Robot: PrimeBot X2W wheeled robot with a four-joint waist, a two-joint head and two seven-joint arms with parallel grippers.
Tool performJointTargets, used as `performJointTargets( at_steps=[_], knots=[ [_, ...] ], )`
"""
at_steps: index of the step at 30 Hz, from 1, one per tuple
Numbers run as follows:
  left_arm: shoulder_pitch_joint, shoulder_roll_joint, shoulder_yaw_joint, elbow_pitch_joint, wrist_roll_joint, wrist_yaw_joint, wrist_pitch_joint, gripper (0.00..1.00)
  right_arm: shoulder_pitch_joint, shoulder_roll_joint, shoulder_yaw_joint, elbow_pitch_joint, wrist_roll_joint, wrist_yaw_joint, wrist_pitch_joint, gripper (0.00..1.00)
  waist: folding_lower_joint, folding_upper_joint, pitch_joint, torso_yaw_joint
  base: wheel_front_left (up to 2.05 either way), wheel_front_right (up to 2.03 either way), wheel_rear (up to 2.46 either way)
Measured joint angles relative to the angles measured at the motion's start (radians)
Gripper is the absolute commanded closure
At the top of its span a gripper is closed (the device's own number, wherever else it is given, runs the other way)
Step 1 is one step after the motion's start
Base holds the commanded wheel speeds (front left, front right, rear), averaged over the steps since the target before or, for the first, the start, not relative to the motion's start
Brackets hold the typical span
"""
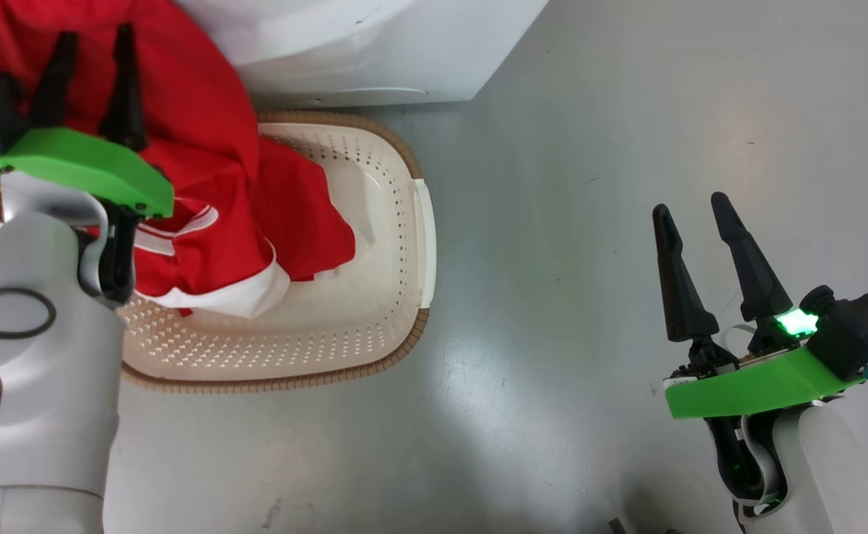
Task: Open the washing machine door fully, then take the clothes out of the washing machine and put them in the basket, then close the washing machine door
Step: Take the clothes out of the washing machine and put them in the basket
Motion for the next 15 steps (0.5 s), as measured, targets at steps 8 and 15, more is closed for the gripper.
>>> performJointTargets(
  at_steps=[8,15],
  knots=[
    [-0.005,0.002,-0.006,-0.005,0.000,0.000,0.000,1.00,0.000,0.000,-0.001,-0.002,0.000,0.000,0.000,0.00,0.0000,0.0000,-0.002,0.004,0.00,0.00,0.00],
    [0.017,-0.003,-0.019,-0.047,-0.003,0.000,0.000,1.00,0.000,0.000,-0.003,-0.002,0.000,0.000,0.000,0.00,0.0000,0.0000,-0.009,0.016,0.00,0.00,0.00]
  ],
)
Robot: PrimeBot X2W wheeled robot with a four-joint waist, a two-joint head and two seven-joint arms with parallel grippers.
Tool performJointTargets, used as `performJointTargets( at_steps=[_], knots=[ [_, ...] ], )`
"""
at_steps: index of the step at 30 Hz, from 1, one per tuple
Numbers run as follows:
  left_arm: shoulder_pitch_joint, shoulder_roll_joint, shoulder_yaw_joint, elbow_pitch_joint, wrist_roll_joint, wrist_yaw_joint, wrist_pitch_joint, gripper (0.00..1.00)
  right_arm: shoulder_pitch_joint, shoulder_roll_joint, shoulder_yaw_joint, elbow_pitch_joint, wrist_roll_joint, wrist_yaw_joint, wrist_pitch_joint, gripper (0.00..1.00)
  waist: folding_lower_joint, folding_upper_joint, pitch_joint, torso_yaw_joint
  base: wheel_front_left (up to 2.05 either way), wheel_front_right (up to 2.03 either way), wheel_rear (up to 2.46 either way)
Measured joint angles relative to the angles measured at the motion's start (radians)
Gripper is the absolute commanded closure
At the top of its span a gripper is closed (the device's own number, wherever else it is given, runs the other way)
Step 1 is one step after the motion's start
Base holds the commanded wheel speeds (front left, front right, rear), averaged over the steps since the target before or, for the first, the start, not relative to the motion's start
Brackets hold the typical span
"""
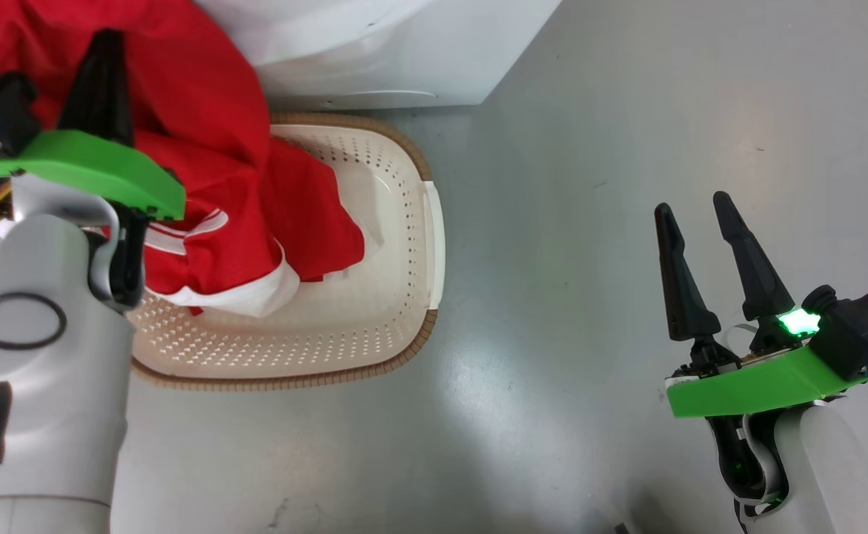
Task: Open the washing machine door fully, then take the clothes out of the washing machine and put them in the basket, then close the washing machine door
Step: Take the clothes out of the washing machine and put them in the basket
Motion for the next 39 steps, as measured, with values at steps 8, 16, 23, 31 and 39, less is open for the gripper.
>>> performJointTargets(
  at_steps=[8,16,23,31,39],
  knots=[
    [0.092,-0.029,-0.005,-0.118,-0.010,0.000,0.000,1.00,0.000,0.000,-0.007,0.002,-0.002,0.000,0.000,0.00,0.0000,0.0000,-0.015,0.022,0.00,0.00,0.00],
    [0.204,-0.048,-0.002,-0.285,-0.011,0.000,0.000,1.00,0.001,0.000,-0.016,0.007,-0.004,0.000,0.000,0.00,0.0000,0.0000,-0.040,0.046,0.00,0.00,0.00],
    [0.302,-0.057,0.007,-0.457,-0.012,0.000,0.000,1.00,0.004,0.000,-0.023,0.010,-0.012,0.000,0.000,0.00,0.0000,0.0000,-0.064,0.066,0.00,0.00,0.00],
    [0.418,-0.069,0.036,-0.678,-0.012,0.000,0.000,1.00,0.007,-0.001,-0.026,0.013,-0.021,0.000,0.000,0.00,0.0000,0.0000,-0.089,0.078,0.00,0.00,0.00],
    [0.547,-0.075,0.015,-0.780,-0.010,0.000,0.000,1.00,0.008,-0.001,-0.026,0.014,-0.021,0.000,0.000,0.00,0.0000,0.0000,-0.091,0.082,0.00,0.00,0.00]
  ],
)
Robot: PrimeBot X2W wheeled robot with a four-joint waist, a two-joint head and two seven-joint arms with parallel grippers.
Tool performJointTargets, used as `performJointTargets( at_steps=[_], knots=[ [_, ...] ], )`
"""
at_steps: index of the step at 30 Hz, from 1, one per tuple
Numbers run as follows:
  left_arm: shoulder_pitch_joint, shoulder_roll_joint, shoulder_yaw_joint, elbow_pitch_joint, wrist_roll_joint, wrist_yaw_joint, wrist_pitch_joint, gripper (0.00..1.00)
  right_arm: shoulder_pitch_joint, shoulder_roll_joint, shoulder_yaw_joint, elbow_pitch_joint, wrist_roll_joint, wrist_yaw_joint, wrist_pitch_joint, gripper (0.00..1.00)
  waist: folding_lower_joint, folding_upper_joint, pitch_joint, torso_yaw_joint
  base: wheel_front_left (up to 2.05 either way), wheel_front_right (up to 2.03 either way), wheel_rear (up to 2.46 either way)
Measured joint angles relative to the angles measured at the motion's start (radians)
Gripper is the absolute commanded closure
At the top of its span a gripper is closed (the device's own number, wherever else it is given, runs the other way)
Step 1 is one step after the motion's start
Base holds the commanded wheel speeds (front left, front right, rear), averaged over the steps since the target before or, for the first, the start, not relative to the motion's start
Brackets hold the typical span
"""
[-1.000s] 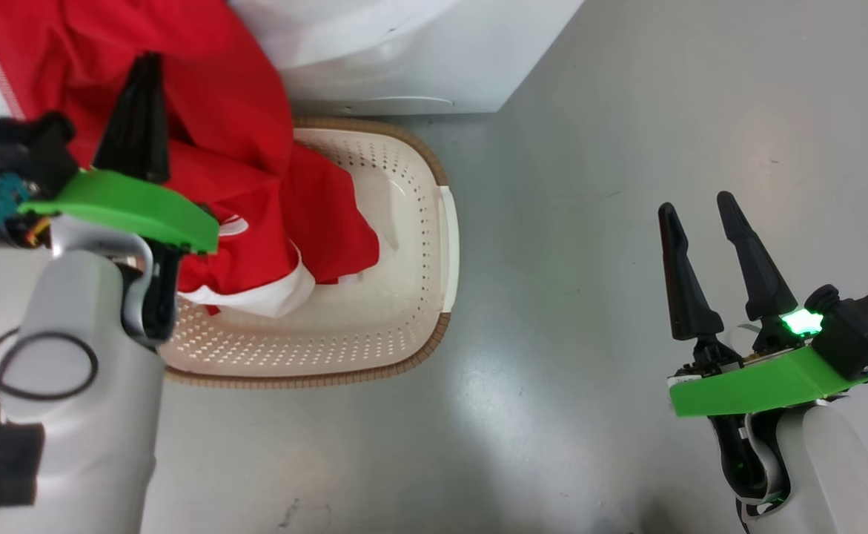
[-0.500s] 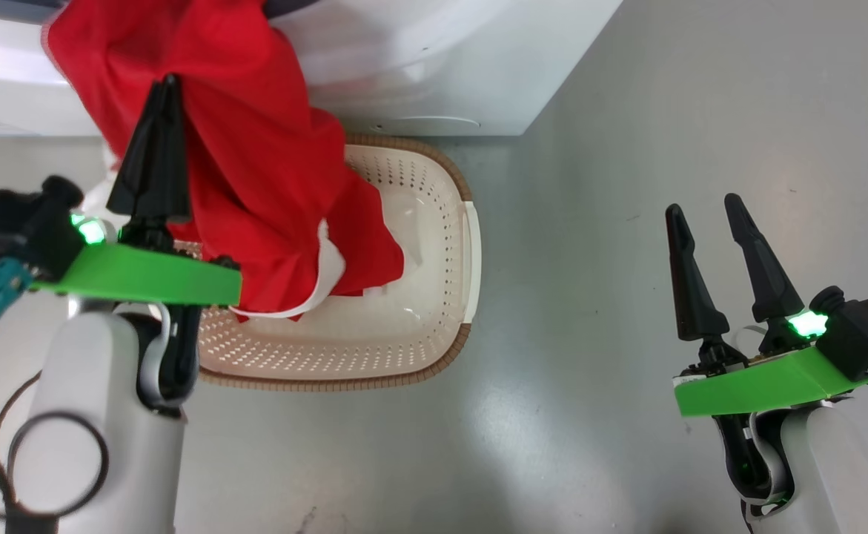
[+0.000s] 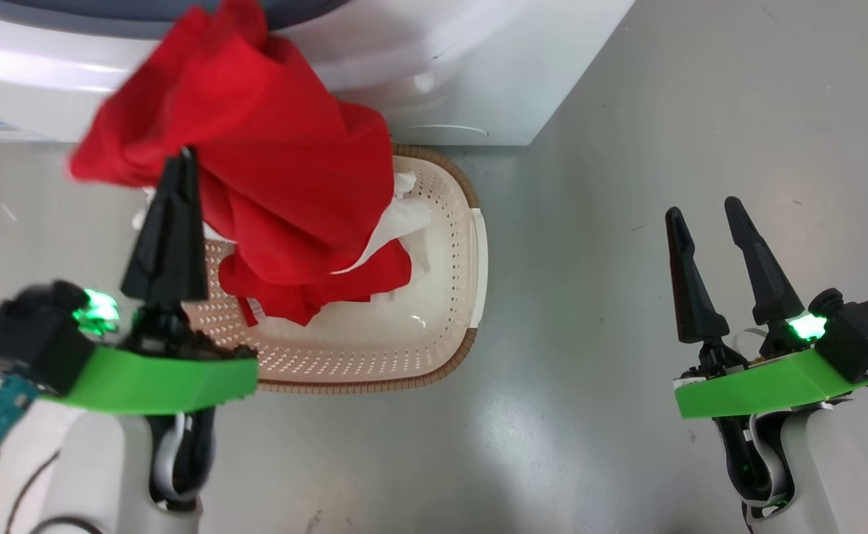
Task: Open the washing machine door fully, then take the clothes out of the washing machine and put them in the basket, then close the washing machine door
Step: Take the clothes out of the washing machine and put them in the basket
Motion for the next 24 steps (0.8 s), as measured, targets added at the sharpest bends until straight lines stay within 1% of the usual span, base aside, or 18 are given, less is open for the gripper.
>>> performJointTargets(
  at_steps=[5,9,12,13,17,24],
  knots=[
    [0.027,-0.001,-0.017,0.041,0.000,0.000,0.000,1.00,0.000,0.000,0.003,0.000,0.000,0.000,0.000,0.00,0.0000,0.0000,0.008,0.000,0.00,0.00,0.00],
    [0.027,0.000,-0.030,0.120,-0.008,0.000,0.000,1.00,0.000,0.000,0.004,-0.002,0.000,0.000,0.000,0.00,-0.0001,0.0000,0.019,-0.005,0.00,0.00,0.00],
    [0.025,0.013,-0.063,0.203,-0.018,0.000,0.000,1.00,-0.001,0.000,0.006,-0.005,0.000,0.000,0.000,0.00,0.0000,0.0000,0.030,-0.010,0.00,0.00,0.00],
    [0.025,0.013,-0.063,0.203,-0.018,0.000,0.000,1.00,-0.001,0.000,0.006,-0.005,0.000,0.000,0.000,0.00,0.0000,0.0000,0.030,-0.010,0.00,0.00,0.00],
    [-0.002,0.024,-0.101,0.318,-0.026,0.000,0.000,1.00,-0.002,0.000,0.006,-0.010,0.000,0.000,0.000,0.00,0.0000,0.0000,0.048,-0.018,0.00,0.00,0.00],
    [-0.113,0.033,-0.155,0.523,-0.030,0.000,0.000,1.00,-0.005,0.000,0.010,-0.018,0.000,0.000,0.000,0.00,0.0000,0.0000,0.086,-0.030,0.00,0.00,0.00]
  ],
)
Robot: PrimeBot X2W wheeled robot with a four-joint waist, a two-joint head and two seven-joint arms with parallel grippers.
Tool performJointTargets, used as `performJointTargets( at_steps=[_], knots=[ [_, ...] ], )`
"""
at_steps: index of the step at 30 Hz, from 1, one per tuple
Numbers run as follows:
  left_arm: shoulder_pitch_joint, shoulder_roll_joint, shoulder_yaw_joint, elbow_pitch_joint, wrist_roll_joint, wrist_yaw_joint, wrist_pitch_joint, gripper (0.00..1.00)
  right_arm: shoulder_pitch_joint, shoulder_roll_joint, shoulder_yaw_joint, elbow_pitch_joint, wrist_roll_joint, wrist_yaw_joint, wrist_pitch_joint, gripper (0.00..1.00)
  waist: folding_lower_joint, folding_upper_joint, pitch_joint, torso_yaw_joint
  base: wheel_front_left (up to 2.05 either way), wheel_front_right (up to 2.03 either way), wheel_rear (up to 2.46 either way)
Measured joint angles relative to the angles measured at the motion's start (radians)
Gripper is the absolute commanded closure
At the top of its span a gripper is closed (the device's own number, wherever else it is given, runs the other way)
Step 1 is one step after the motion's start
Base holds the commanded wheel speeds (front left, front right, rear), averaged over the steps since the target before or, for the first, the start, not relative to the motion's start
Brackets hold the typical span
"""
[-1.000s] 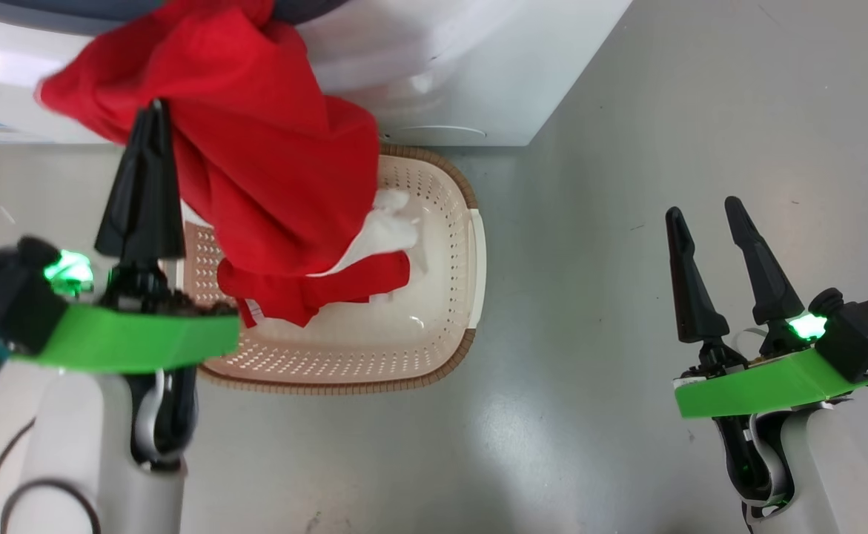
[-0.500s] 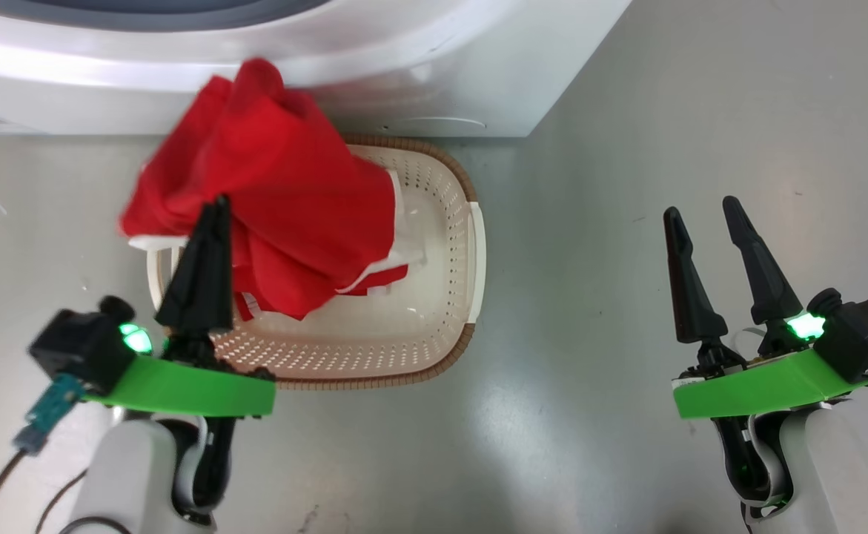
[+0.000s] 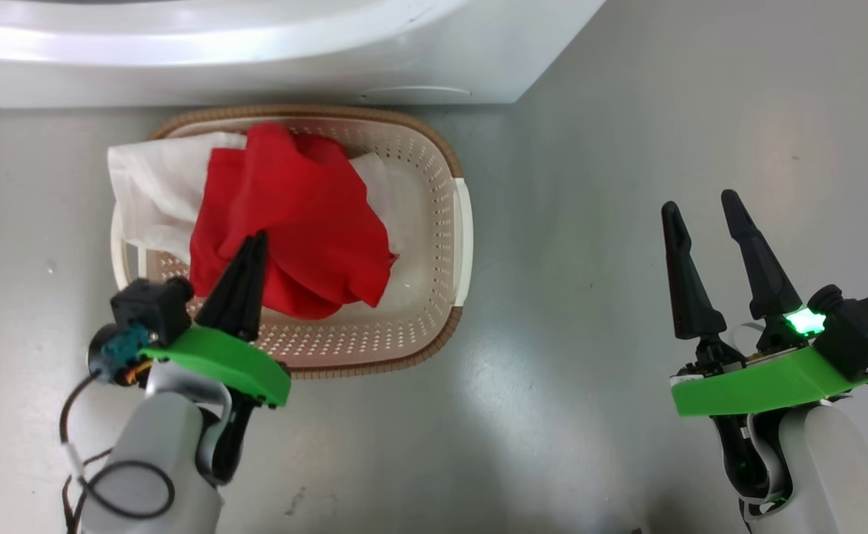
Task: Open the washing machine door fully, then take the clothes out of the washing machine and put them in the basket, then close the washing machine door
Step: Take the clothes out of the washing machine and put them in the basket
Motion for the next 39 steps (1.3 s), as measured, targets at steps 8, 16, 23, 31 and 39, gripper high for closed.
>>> performJointTargets(
  at_steps=[8,16,23,31,39],
  knots=[
    [-0.127,0.021,-0.053,0.197,-0.012,0.000,0.000,1.00,-0.017,0.000,0.015,-0.005,0.000,0.000,0.000,0.00,0.0000,0.0000,0.042,-0.016,0.00,0.00,0.00],
    [-0.194,0.054,-0.111,0.322,-0.030,-0.006,0.000,1.00,-0.023,0.000,0.018,-0.008,0.000,0.000,0.000,0.00,0.0000,0.0000,0.061,-0.039,0.00,0.00,0.00],
    [-0.203,0.053,-0.115,0.325,-0.058,-0.006,0.000,0.00,-0.023,0.000,0.011,-0.004,0.000,0.000,0.000,0.00,0.0000,0.0000,0.044,-0.032,0.00,0.00,0.00],
    [-0.136,0.044,-0.083,0.270,-0.069,-0.006,0.000,0.00,-0.017,0.000,0.001,0.019,-0.006,0.000,0.000,0.00,0.0000,0.0000,-0.021,-0.019,0.00,0.00,0.00],
    [-0.048,0.035,-0.034,0.185,-0.039,-0.006,0.000,0.00,0.021,0.000,-0.008,0.048,-0.020,0.000,0.000,0.00,0.0000,0.0000,-0.126,-0.008,0.00,0.00,0.00]
  ],
)
